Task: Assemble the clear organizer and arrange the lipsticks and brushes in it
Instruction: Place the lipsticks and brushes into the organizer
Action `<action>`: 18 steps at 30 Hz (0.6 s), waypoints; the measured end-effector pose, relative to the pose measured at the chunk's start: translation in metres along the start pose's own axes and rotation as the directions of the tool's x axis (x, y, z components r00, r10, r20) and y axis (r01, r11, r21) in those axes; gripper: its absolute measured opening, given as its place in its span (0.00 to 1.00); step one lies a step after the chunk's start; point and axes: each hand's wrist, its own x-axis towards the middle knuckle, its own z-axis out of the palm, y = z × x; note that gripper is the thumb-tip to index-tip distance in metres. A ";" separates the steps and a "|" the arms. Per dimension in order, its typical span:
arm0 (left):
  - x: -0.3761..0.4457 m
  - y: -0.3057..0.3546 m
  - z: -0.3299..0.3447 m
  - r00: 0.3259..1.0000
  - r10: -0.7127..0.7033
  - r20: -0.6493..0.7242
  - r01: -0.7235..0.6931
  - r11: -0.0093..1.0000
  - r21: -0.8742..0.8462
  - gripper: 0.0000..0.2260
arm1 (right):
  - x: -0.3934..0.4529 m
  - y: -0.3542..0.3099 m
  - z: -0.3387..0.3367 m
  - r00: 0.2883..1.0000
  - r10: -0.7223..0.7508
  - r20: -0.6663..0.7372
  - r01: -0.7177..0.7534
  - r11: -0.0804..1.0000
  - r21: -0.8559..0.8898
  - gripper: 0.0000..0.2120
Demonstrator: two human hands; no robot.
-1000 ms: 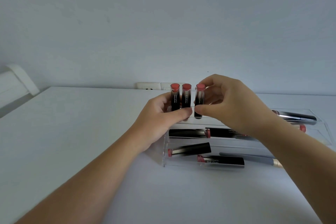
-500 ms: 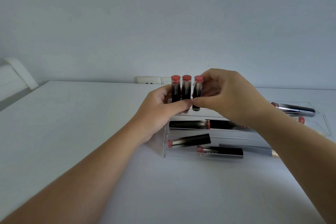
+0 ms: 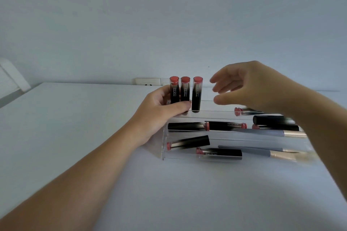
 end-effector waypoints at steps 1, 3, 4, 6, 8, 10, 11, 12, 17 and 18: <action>0.000 0.000 -0.001 1.000 -0.002 0.003 0.002 1.000 0.010 0.15 | -0.001 0.003 -0.009 1.000 -0.001 0.032 0.002 0.999 -0.047 0.14; 0.000 0.000 -0.001 1.000 -0.005 0.007 0.004 0.999 0.036 0.15 | -0.005 0.008 -0.024 0.993 0.015 0.120 0.000 0.992 -0.128 0.10; 0.000 0.000 -0.001 1.000 -0.006 0.007 0.005 0.999 0.042 0.15 | -0.007 0.009 -0.029 0.985 0.033 0.168 -0.006 0.987 -0.159 0.08; -0.001 0.001 -0.001 1.000 -0.012 0.008 0.011 0.999 0.051 0.15 | -0.009 0.012 -0.036 0.965 0.070 0.253 -0.015 0.977 -0.213 0.07; -0.002 0.002 0.000 1.000 -0.018 0.012 0.017 0.998 0.053 0.15 | -0.008 0.015 -0.038 0.945 0.093 0.314 -0.003 0.961 -0.275 0.06; -0.003 0.002 0.000 1.000 -0.022 0.013 0.021 0.998 0.052 0.15 | -0.006 0.016 -0.040 0.933 0.100 0.345 0.014 0.950 -0.312 0.06; -0.004 0.003 0.000 1.000 -0.023 0.011 0.023 0.998 0.050 0.15 | -0.004 0.015 -0.040 0.928 0.092 0.362 0.029 0.949 -0.315 0.07; -0.004 0.003 0.000 1.000 -0.025 0.008 0.025 0.999 0.046 0.15 | -0.004 0.014 -0.041 0.922 0.082 0.379 0.046 0.947 -0.318 0.08; -0.004 0.003 0.000 1.000 -0.024 0.001 0.024 0.999 0.049 0.16 | 0.009 0.008 -0.041 0.894 0.094 0.439 0.185 0.813 -0.552 0.10; -0.004 0.002 -0.001 1.000 -0.022 0.002 0.022 0.999 0.049 0.16 | 0.010 0.007 -0.039 0.889 0.094 0.447 0.210 0.785 -0.583 0.10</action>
